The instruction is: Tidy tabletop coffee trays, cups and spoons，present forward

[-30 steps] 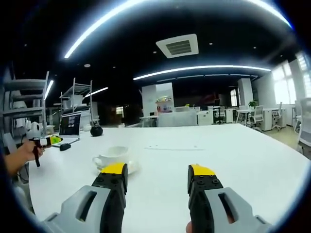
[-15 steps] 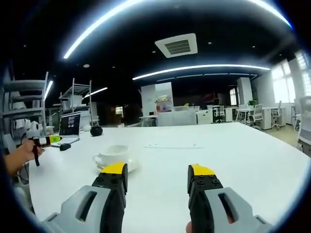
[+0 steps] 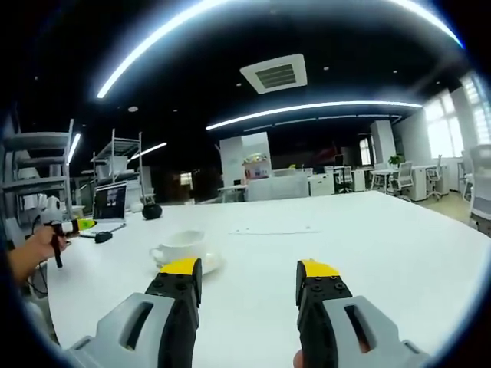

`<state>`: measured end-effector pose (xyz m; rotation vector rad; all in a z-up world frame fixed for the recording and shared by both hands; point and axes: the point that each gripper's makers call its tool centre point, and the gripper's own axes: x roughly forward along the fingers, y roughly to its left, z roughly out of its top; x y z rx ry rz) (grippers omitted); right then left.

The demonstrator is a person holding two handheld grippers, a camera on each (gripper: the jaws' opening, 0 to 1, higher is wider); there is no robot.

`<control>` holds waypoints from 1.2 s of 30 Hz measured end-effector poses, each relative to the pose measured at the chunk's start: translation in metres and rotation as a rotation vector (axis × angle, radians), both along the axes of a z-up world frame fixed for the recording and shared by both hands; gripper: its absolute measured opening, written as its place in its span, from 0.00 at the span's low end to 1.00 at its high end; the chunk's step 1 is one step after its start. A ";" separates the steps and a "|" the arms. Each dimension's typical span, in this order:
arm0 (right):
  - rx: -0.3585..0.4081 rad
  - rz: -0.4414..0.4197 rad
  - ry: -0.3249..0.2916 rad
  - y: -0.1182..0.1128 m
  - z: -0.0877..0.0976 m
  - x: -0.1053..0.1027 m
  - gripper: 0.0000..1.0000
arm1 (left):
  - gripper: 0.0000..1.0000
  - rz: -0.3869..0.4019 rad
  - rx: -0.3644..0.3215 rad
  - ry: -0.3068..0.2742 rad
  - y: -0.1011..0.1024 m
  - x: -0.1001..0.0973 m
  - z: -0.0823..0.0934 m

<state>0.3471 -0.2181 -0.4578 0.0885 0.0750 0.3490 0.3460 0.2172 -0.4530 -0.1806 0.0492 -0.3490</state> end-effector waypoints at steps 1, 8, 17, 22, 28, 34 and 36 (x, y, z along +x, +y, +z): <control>0.002 0.001 -0.001 0.001 0.000 0.000 0.50 | 0.34 0.001 0.000 -0.001 0.000 0.000 0.000; 0.003 0.008 -0.003 0.004 0.003 0.001 0.50 | 0.34 0.008 -0.012 0.000 0.000 -0.002 -0.001; 0.001 0.025 -0.006 0.013 0.005 0.002 0.50 | 0.34 0.004 -0.013 0.007 -0.002 -0.005 -0.002; 0.006 0.034 -0.011 0.019 0.007 0.000 0.50 | 0.34 -0.005 -0.008 0.009 -0.006 -0.007 -0.001; 0.007 0.036 -0.014 0.017 0.008 0.000 0.49 | 0.34 -0.004 -0.015 0.001 -0.007 -0.006 0.005; 0.002 0.028 -0.016 0.011 0.010 -0.003 0.49 | 0.34 -0.016 -0.009 0.000 -0.011 -0.005 0.006; 0.002 0.025 -0.015 0.010 0.009 -0.004 0.49 | 0.34 -0.018 -0.009 0.000 -0.012 -0.005 0.007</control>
